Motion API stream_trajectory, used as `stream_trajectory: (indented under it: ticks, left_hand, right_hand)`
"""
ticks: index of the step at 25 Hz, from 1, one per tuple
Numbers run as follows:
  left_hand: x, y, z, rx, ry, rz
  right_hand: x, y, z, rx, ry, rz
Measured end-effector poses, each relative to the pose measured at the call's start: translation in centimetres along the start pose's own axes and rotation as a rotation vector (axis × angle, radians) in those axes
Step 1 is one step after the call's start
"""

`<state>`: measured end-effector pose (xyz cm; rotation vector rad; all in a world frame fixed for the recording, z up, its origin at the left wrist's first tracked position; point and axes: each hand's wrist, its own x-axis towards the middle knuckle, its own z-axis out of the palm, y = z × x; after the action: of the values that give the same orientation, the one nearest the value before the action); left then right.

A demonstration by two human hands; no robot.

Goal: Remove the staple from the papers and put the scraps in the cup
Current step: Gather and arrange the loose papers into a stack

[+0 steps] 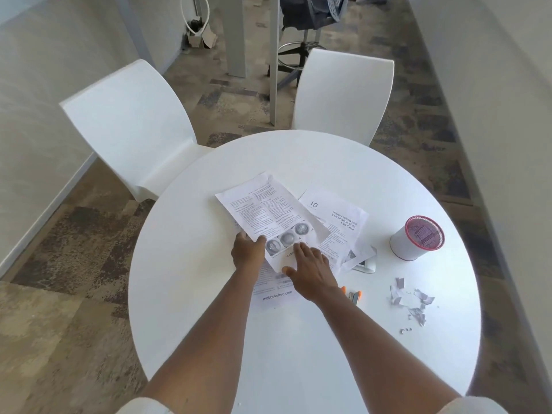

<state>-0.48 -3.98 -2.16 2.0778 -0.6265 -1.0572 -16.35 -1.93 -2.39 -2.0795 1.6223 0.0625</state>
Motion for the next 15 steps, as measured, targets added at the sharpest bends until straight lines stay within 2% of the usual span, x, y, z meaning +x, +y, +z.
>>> stream_trajectory:
  ticks: [4, 8, 10, 13, 15]
  left_hand:
    - [-0.1, 0.6, -0.4, 0.082, 0.144, 0.027]
    - [-0.5, 1.3, -1.3, 0.03, 0.214, 0.062]
    - [-0.5, 1.6, -2.0, -0.041, 0.171, 0.112]
    - [0.1, 1.7, -3.6, -0.094, 0.021, 0.195]
    - [0.5, 1.6, -4.8, -0.153, -0.085, 0.193]
  right_hand:
    - [-0.2, 0.3, 0.2, -0.006, 0.038, -0.022]
    - [-0.4, 0.3, -0.6, 0.061, 0.06, -0.048]
    - [-0.3, 0.2, -1.3, 0.266, 0.16, 0.014]
    - [0.6, 0.5, -2.9, 0.651, 0.343, 0.227]
    - [1.6, 1.0, -4.3, 0.87, 0.331, 0.345]
